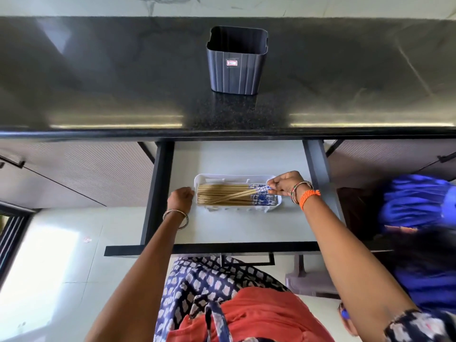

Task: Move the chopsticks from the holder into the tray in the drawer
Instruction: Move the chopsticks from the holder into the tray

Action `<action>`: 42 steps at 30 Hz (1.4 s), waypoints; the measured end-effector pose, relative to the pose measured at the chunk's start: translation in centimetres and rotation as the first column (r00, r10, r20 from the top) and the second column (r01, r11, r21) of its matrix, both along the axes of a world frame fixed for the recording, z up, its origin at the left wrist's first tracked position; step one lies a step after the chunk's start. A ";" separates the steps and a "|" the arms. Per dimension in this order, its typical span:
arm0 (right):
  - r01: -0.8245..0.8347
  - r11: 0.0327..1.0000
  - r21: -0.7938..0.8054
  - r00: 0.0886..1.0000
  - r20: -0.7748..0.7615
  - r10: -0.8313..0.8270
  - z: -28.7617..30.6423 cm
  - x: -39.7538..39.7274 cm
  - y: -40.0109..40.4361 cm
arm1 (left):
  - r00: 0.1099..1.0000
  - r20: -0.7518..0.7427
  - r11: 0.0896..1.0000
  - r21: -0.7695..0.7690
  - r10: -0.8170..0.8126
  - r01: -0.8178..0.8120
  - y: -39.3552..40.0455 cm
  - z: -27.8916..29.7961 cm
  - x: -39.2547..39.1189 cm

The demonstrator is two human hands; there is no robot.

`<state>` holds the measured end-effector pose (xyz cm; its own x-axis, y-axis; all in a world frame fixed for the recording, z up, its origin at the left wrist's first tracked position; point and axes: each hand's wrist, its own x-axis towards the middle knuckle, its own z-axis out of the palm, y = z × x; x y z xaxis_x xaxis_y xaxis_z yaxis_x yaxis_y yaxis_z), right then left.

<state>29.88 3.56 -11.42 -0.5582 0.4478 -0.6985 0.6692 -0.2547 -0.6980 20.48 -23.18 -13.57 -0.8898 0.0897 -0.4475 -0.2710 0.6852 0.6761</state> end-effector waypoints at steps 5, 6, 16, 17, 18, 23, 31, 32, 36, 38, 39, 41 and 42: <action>-0.010 1.000 0.016 0.999 0.034 0.009 -1.4 -0.7 -1.1 | 0.998 -0.015 0.998 -0.021 -0.059 0.059 0.3 0.1 0.4; -0.018 0.999 0.028 0.999 0.035 0.017 -1.8 -0.7 -1.3 | 0.998 -0.016 0.997 -0.027 -0.067 0.067 0.3 0.1 0.5; -0.747 0.282 0.602 0.647 0.563 0.514 -1.7 -0.3 -4.1 | 1.000 -0.008 0.999 -0.037 0.030 -0.030 0.7 0.0 0.8; -0.731 0.219 0.646 0.650 0.564 0.509 -1.2 -0.1 -4.3 | 0.999 -0.003 0.998 -0.037 0.050 -0.050 0.8 0.0 0.8; -0.700 0.175 0.692 0.665 0.543 0.513 -0.8 0.1 -4.6 | 0.998 -0.001 0.997 -0.040 0.069 -0.069 0.8 -0.1 0.8; -0.751 0.065 0.657 0.509 0.514 0.690 0.5 1.9 -6.6 | 0.991 -0.007 0.988 -0.078 0.132 -0.132 1.2 -0.5 1.4; -0.767 0.014 0.642 0.475 0.552 0.686 0.1 3.5 -7.2 | 0.987 0.065 0.972 -0.195 0.146 -0.131 0.7 -1.2 3.2; -0.764 0.017 0.645 0.482 0.551 0.681 0.1 3.8 -7.4 | 0.988 0.085 0.970 -0.219 0.125 -0.104 0.6 -1.2 3.2; -0.721 0.176 0.670 0.586 0.454 0.671 2.3 4.4 -8.1 | 0.981 0.047 0.920 -0.341 -0.189 0.194 0.8 1.4 3.9; -0.731 0.262 0.630 0.580 0.371 0.725 4.5 5.7 -9.0 | 0.889 -0.058 0.875 -0.220 -0.454 0.432 0.5 3.8 5.1; -0.768 0.266 0.583 0.536 0.357 0.765 5.6 6.6 -9.6 | 0.806 -0.071 0.806 -0.128 -0.588 0.577 0.0 4.9 6.0; -0.829 0.183 0.528 0.442 0.419 0.793 6.7 8.7 -10.6 | 0.586 0.000 0.585 -0.042 -0.810 0.810 -1.2 6.1 7.8; -0.830 0.130 0.543 0.426 0.467 0.775 6.8 9.7 -11.1 | 0.494 0.015 0.492 -0.079 -0.869 0.867 -1.8 6.0 8.4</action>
<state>39.54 -7.59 -4.63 -0.8611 0.0578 -0.5051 0.2453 0.9175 -0.3132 28.92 -24.96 -7.54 -0.3895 0.7943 -0.4663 0.5017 0.6075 0.6158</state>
